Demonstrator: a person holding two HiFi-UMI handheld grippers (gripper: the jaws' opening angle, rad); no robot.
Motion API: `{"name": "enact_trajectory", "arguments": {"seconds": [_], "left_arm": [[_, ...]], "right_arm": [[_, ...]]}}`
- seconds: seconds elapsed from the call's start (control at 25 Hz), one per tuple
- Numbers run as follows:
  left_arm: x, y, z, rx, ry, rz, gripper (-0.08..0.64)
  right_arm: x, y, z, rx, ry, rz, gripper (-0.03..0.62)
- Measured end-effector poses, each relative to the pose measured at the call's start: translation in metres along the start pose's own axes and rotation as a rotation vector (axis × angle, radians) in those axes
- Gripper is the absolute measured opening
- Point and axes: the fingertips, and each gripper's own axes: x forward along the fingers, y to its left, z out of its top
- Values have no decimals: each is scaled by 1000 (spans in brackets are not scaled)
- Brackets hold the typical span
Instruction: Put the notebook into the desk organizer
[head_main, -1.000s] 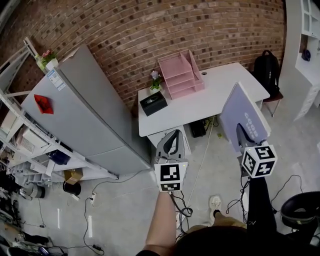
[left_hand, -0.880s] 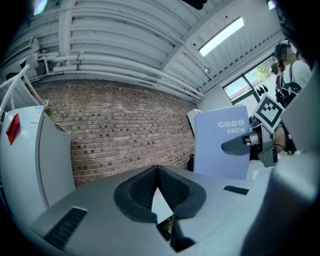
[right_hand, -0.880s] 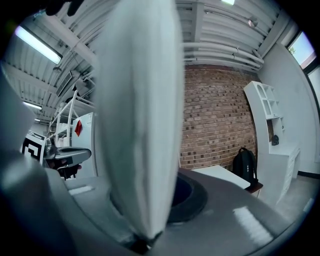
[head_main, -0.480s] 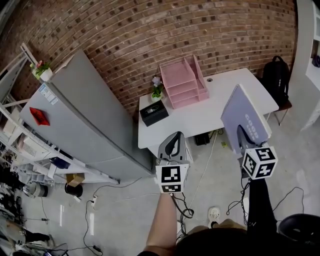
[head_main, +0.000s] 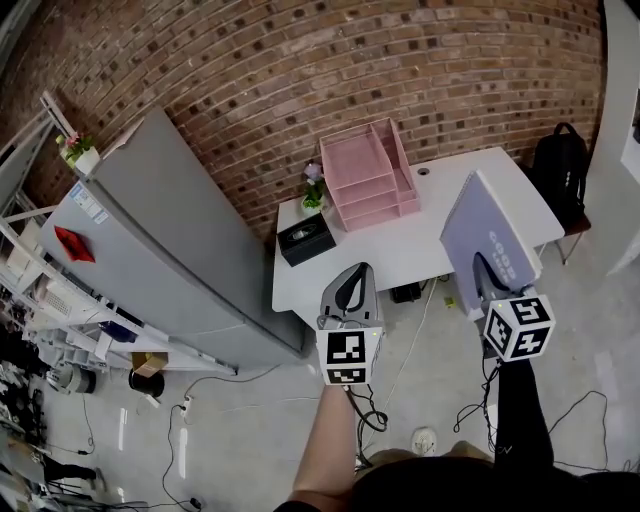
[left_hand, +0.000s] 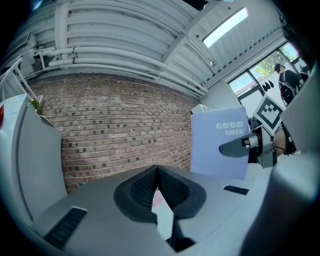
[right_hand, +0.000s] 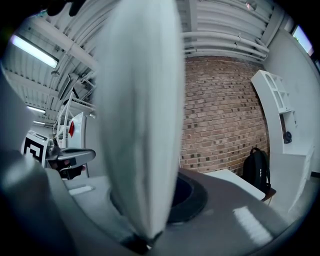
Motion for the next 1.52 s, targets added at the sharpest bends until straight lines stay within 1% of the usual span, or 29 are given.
{"name": "enact_trajectory", "arguments": {"seconds": [0.2, 0.4, 0.68, 0.84, 1.08, 1.32, 1.52], "left_arm": [[13, 4, -1, -3, 3, 3, 8], [25, 9, 3, -8, -10, -2, 8], [53, 27, 1, 0, -29, -15, 9], [82, 35, -4, -13, -27, -32, 8], [136, 54, -12, -17, -30, -64, 9], [196, 81, -17, -41, -36, -96, 9], [243, 112, -20, -44, -48, -99, 8]], "right_arm": [[7, -10, 5, -4, -2, -6, 34], [18, -11, 8, -14, -2, -6, 34], [47, -12, 13, -30, -12, -7, 34], [73, -19, 10, -41, 2, -11, 34], [124, -32, 15, -48, 7, -32, 34], [183, -44, 21, -52, 14, -53, 32], [236, -49, 28, -54, 18, -68, 34]]}}
